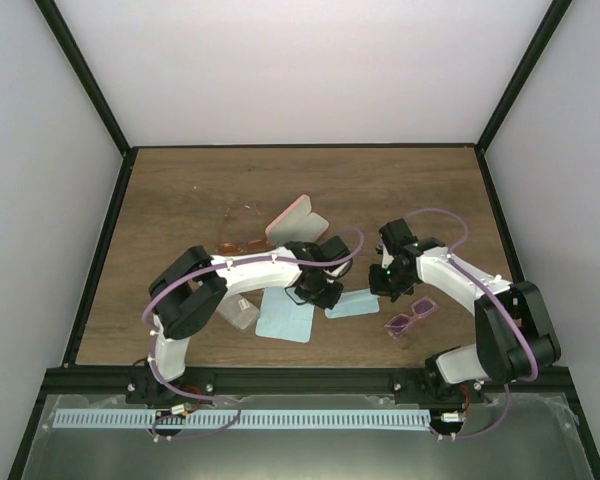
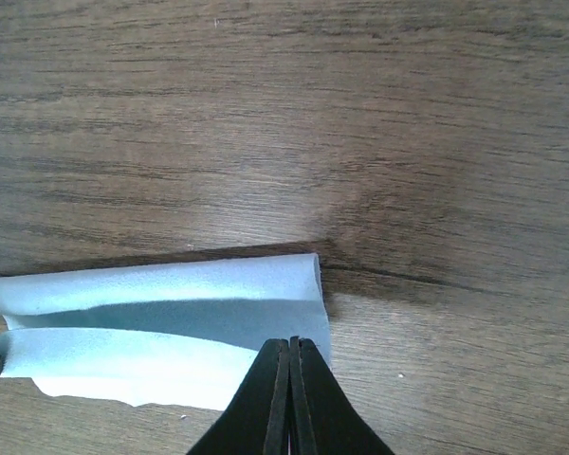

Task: Organize the sunglasses
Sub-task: Fold the glasses cleaning cloth at the center of the board.

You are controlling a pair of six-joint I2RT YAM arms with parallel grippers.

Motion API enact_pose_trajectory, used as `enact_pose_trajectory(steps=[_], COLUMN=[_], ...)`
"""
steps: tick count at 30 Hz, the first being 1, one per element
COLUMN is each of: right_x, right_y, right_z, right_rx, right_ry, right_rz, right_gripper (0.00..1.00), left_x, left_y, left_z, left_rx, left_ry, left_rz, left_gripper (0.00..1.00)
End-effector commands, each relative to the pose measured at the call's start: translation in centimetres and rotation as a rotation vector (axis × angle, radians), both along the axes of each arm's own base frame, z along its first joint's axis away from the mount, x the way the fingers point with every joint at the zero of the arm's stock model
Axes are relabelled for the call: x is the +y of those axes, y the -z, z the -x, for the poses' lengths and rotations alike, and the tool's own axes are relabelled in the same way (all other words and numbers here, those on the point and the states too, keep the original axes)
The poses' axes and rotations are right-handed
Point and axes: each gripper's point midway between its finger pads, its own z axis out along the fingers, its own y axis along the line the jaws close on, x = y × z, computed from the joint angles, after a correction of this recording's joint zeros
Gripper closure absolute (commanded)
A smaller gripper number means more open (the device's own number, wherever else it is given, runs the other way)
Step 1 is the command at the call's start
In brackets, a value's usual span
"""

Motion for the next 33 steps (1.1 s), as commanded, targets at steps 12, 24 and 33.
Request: enact_pose_trajectory(steps=[12,24,33], right_x=[0.5,0.3,-0.3], right_y=[1.3,0.9,0.3], right_z=[1.3,0.9,0.3], right_rx=[0.071,0.051,0.017], right_ry=[-0.034,-0.026,0.011], right_rz=[-0.011,-0.001,0.031], right_gripper=[0.99,0.81,0.68], left_x=[-0.1,-0.1,0.3], left_y=[-0.4,-0.7,-1.3], left_z=[0.1,-0.1,-0.4], left_rx=[-0.007,-0.031,-0.051], left_ry=[-0.005,0.004,-0.018], left_rz=[0.023,0.023,0.017], left_gripper=[0.96,0.86,0.57])
